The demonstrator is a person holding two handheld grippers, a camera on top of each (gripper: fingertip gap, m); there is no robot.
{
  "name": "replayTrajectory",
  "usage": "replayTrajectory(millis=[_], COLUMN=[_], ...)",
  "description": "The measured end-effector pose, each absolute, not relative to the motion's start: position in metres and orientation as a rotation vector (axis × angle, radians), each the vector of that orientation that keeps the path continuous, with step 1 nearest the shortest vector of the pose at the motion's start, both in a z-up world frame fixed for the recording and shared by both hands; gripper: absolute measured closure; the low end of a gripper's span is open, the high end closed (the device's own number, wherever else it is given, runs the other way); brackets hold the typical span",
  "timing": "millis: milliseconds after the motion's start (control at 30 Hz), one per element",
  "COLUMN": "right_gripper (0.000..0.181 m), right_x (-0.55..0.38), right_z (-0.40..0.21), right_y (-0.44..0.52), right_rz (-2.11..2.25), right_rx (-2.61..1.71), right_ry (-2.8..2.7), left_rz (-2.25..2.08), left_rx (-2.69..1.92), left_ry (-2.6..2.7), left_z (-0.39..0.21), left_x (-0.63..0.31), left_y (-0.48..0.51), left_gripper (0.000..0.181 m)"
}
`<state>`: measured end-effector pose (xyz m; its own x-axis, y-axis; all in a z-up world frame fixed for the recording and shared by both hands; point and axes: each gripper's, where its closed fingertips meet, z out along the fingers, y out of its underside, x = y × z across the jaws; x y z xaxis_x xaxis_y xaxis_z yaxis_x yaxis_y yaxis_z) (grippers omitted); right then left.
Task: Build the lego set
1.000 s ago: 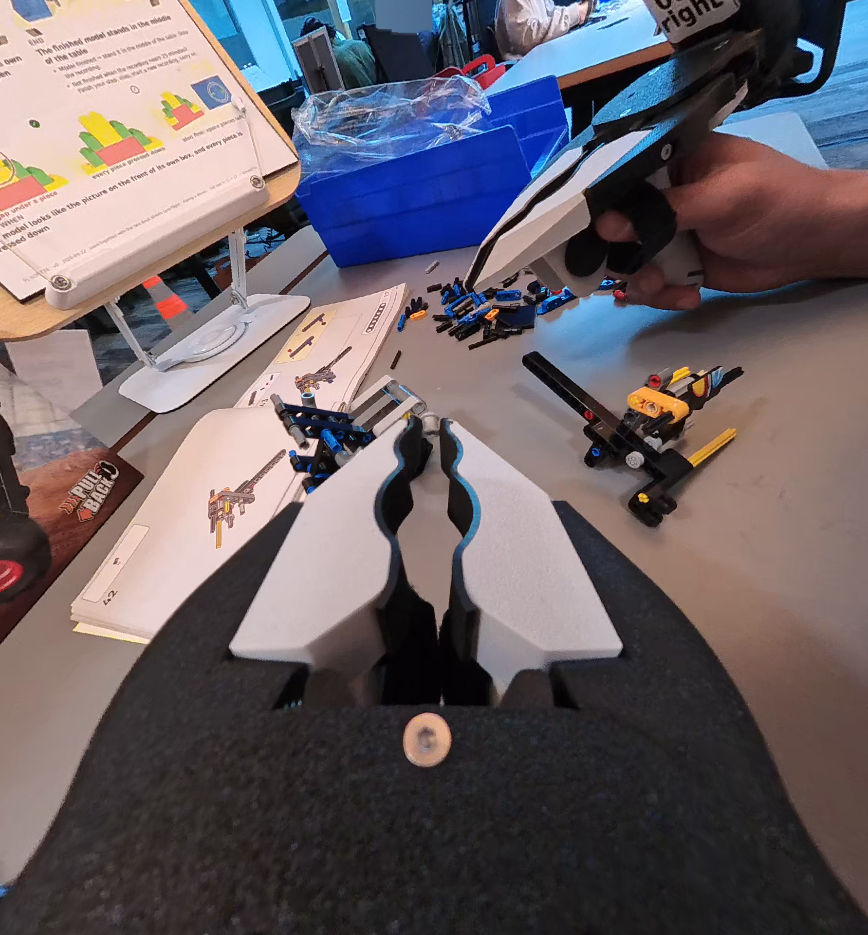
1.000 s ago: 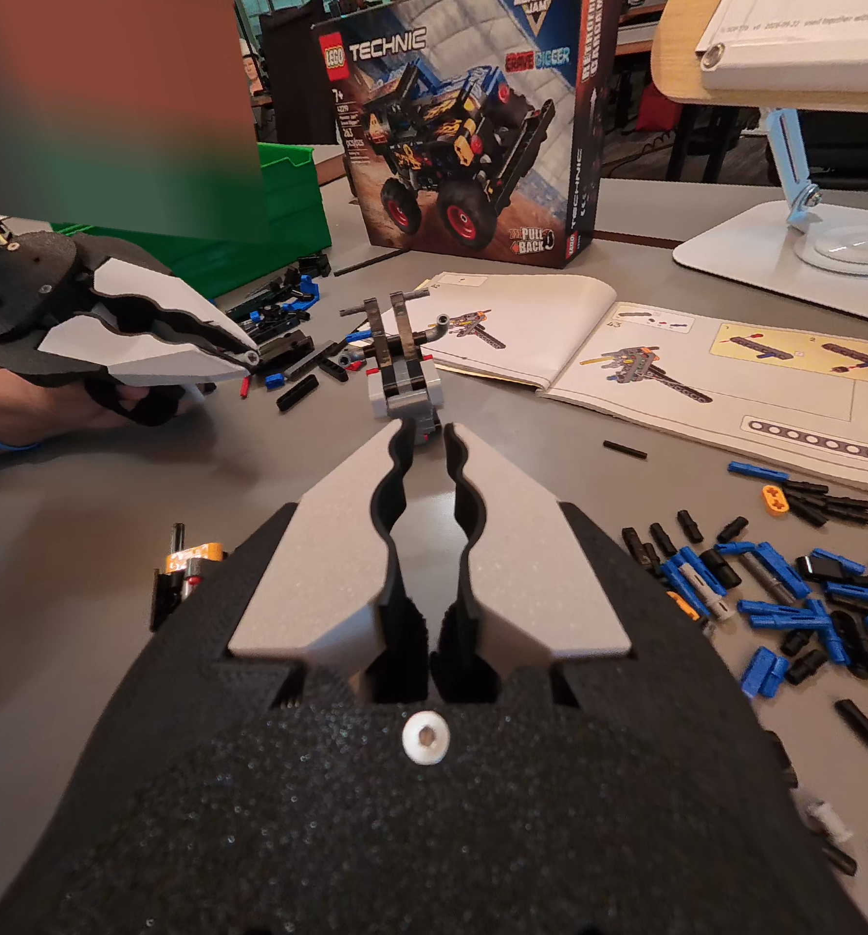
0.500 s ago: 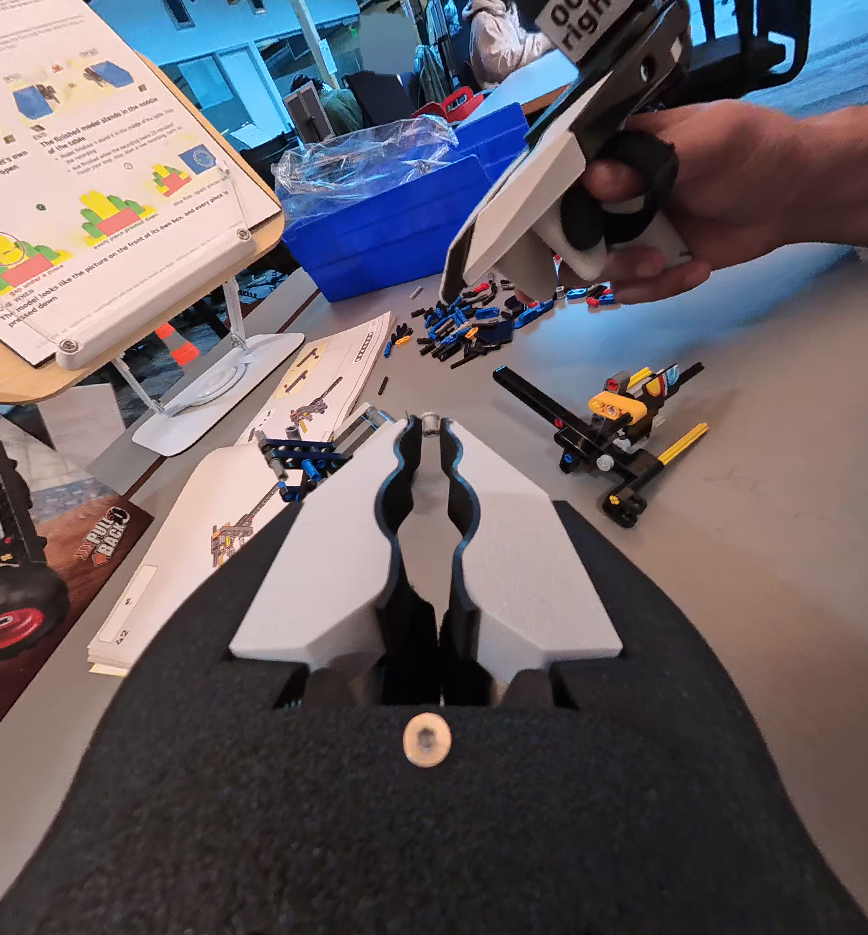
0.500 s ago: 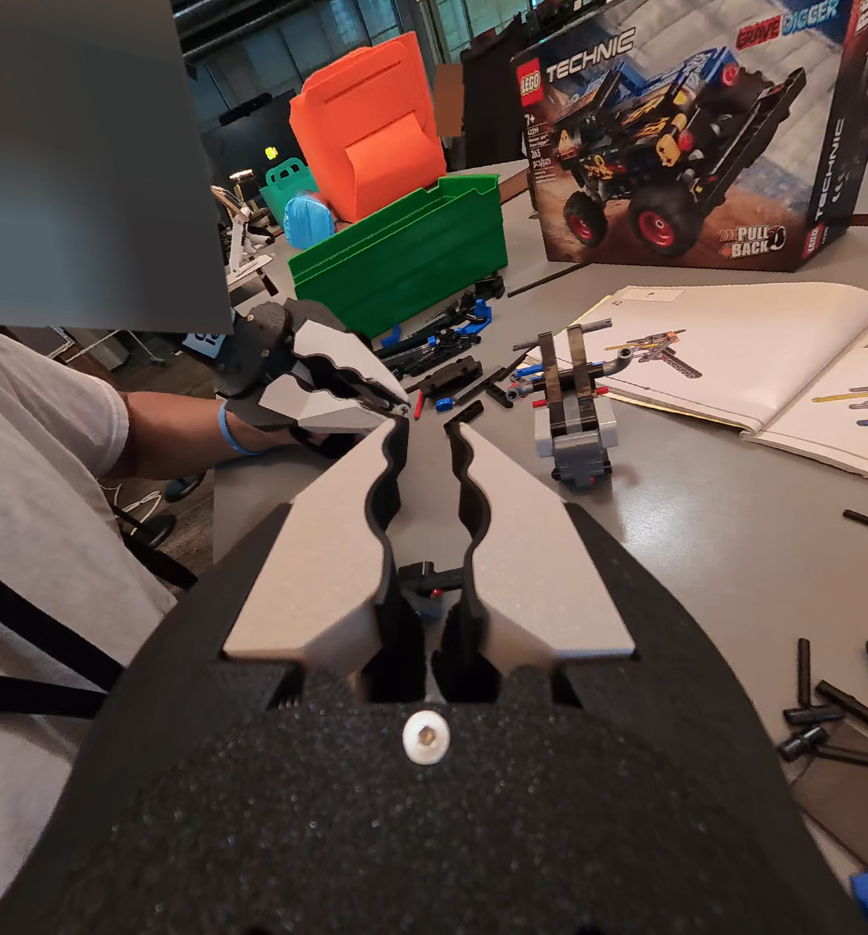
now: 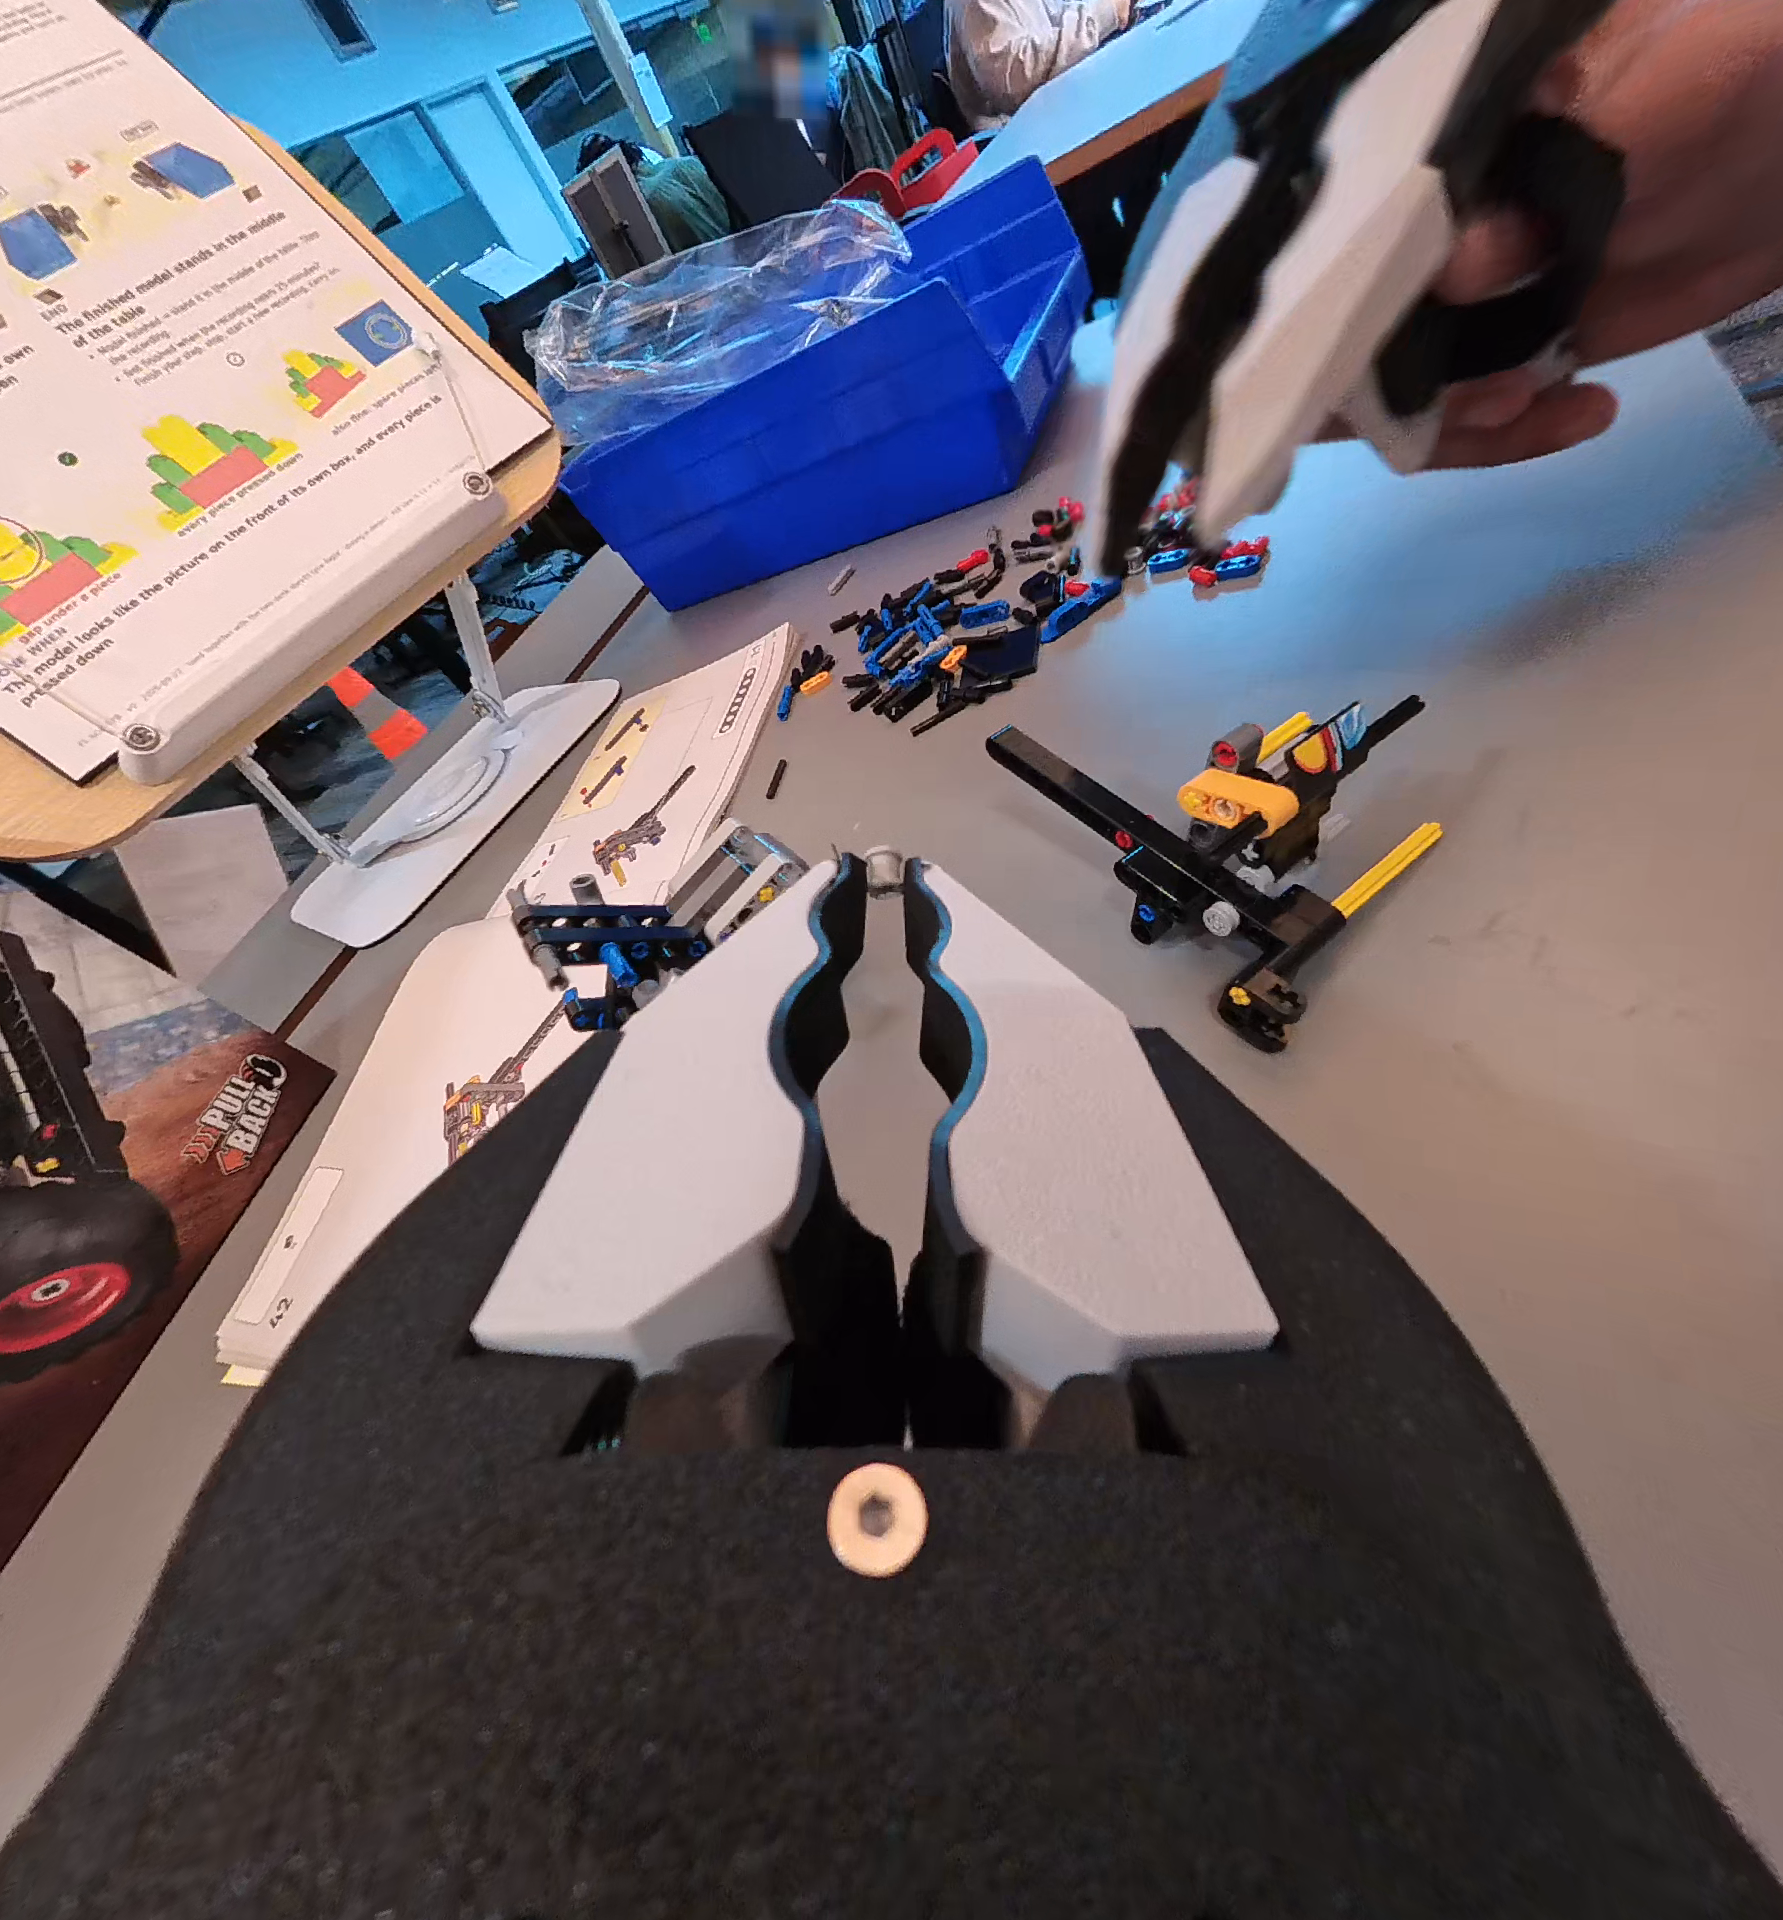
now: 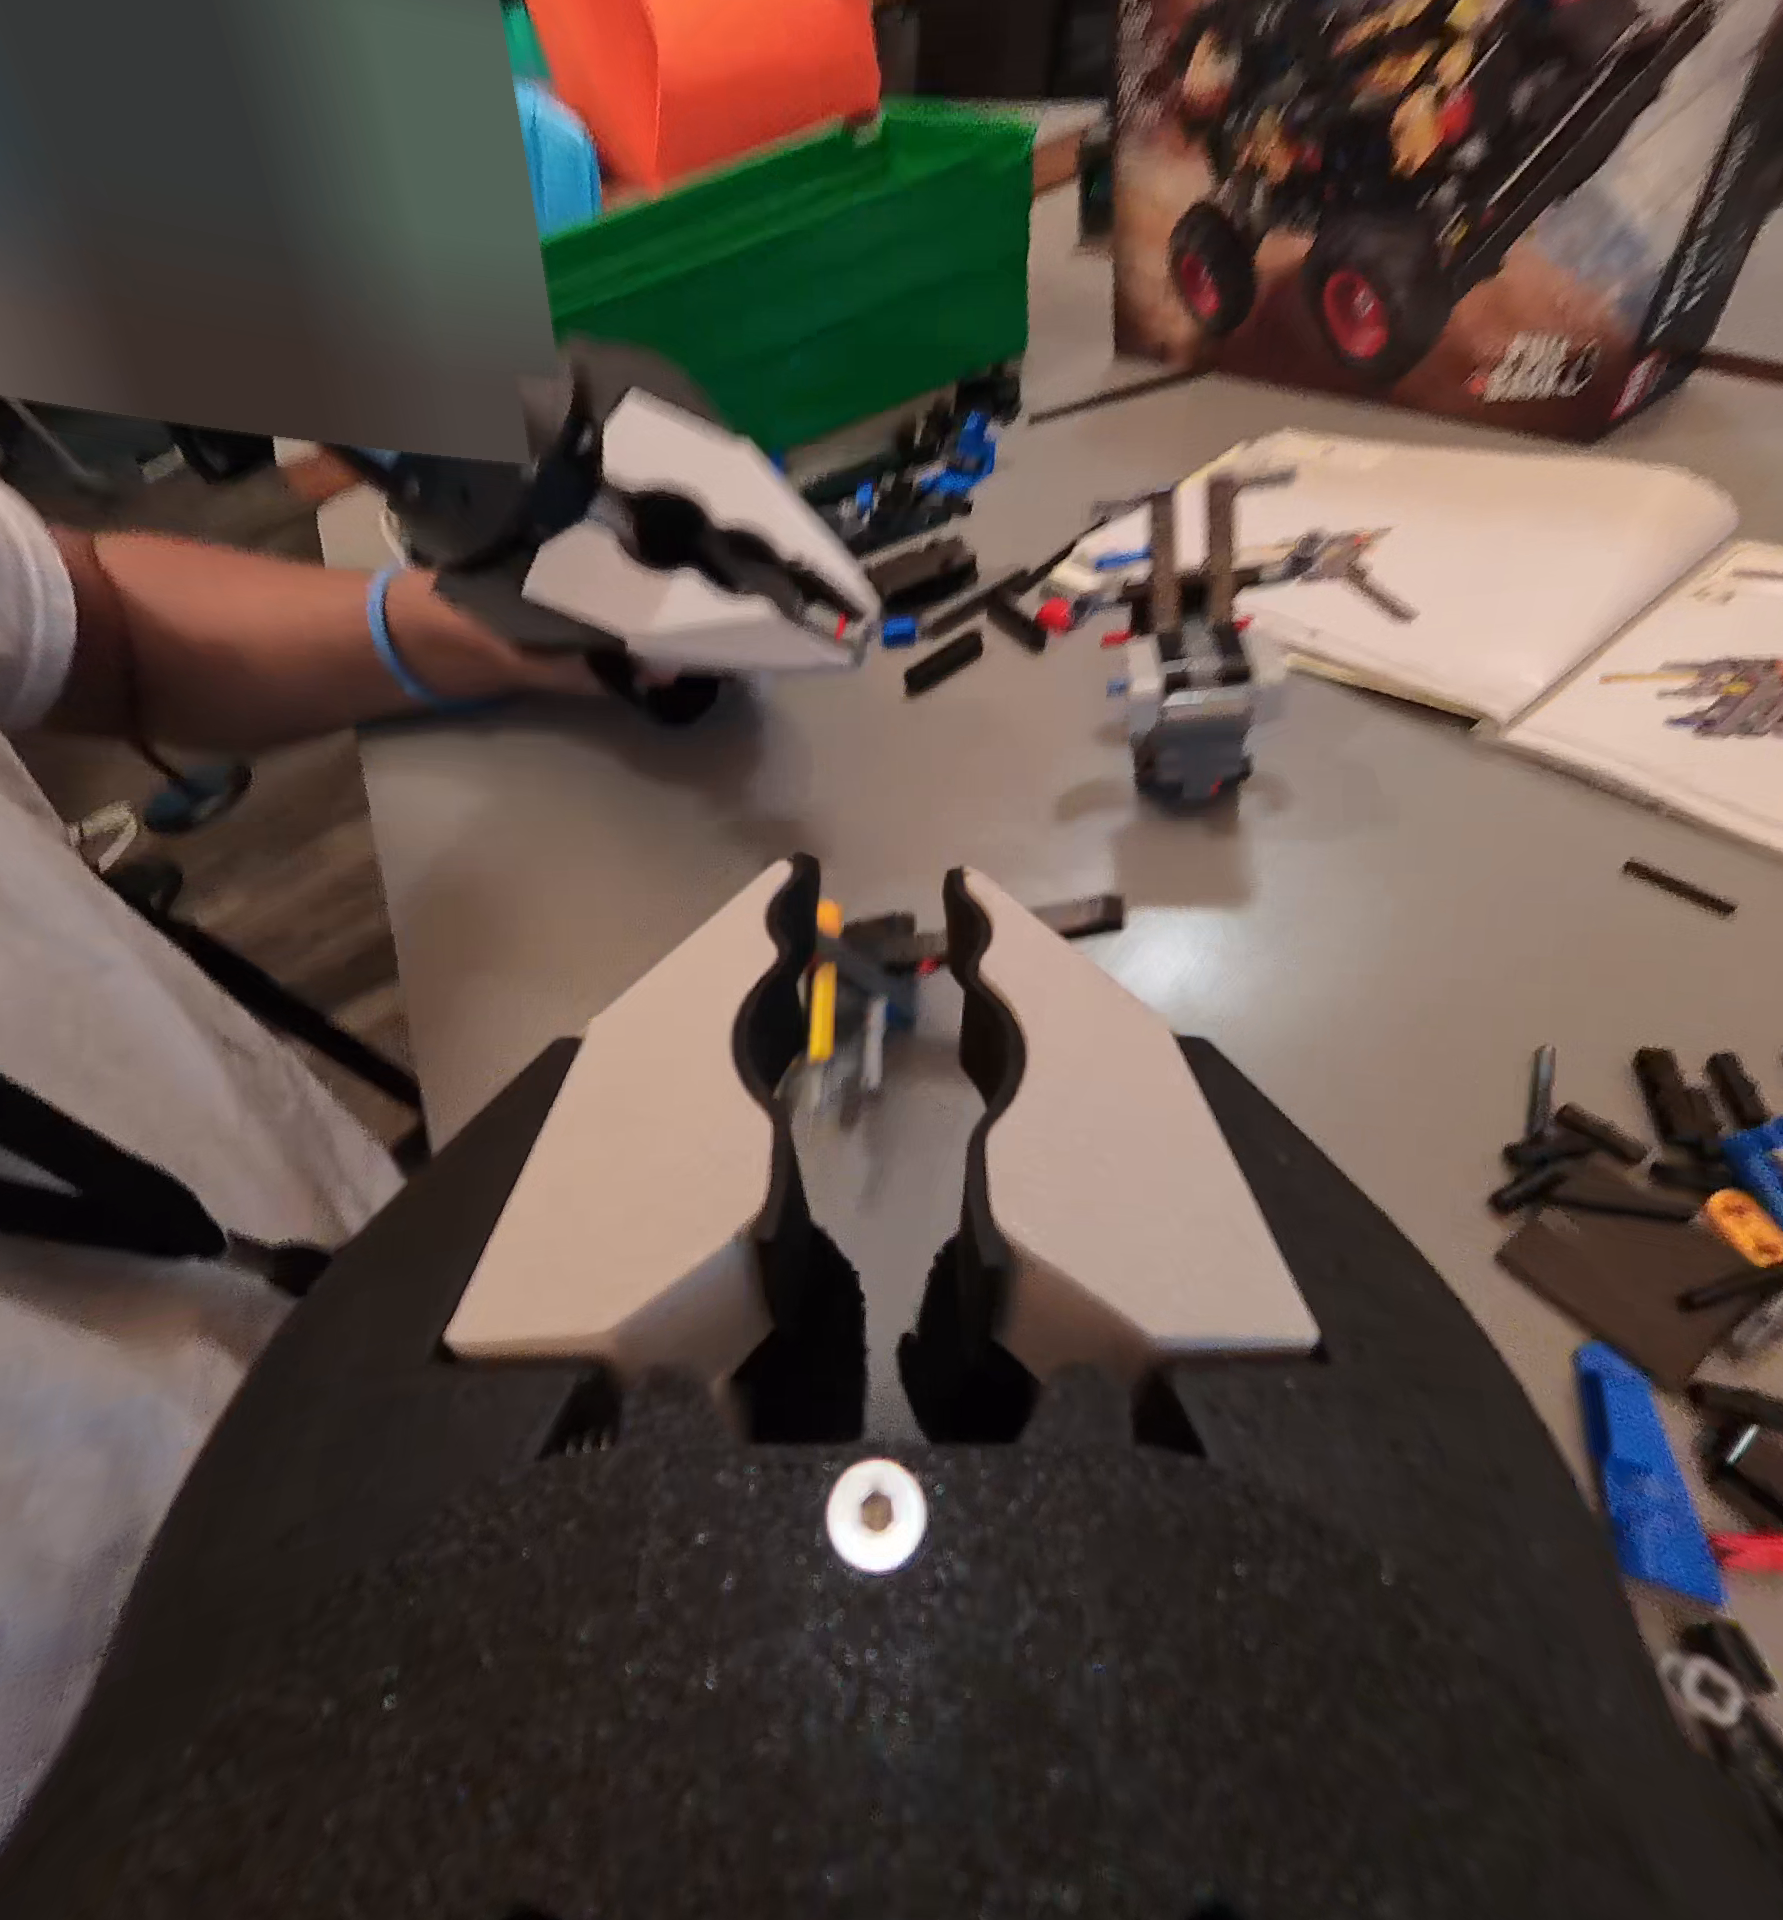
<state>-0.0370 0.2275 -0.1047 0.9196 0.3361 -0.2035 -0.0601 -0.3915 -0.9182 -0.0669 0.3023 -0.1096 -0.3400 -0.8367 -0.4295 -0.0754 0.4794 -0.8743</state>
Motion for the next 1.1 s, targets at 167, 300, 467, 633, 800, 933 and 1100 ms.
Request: replayTrajectory(millis=[167, 300, 467, 633, 800, 933, 1100], right_gripper=[0.157, 0.157, 0.157, 0.157, 0.158, 0.159, 0.159], right_x=[-0.061, -0.065, -0.061, -0.066, -0.069, -0.072, -0.085], right_z=[-0.14, -0.143, -0.151, -0.157, -0.162, -0.162, -0.15], right_y=[0.206, 0.203, 0.203, 0.201, 0.2, 0.2, 0.202], right_rz=[0.361, 0.388, 0.348, 0.372, 0.364, 0.358, 0.455], right_rx=[-2.076, -2.055, -2.077, -2.113, -2.144, -2.14, -2.079], right_ry=[-0.291, -0.226, -0.2, -0.209, -0.224, -0.234, -0.228], left_rz=[-0.965, -0.947, -0.931, -0.923, -0.925, -0.918, -0.918], left_rx=[-0.762, -0.746, -0.743, -0.746, -0.743, -0.736, -0.736], left_ry=[1.752, 1.763, 1.762, 1.753, 1.756, 1.766, 1.767], left_z=[-0.109, -0.112, -0.113, -0.111, -0.111, -0.113, -0.113], left_x=[-0.067, -0.068, -0.069, -0.07, -0.07, -0.07, -0.07], left_y=[0.296, 0.291, 0.29, 0.293, 0.293, 0.291, 0.291], left_gripper=[0.176, 0.176, 0.176, 0.176, 0.176, 0.176, 0.176])
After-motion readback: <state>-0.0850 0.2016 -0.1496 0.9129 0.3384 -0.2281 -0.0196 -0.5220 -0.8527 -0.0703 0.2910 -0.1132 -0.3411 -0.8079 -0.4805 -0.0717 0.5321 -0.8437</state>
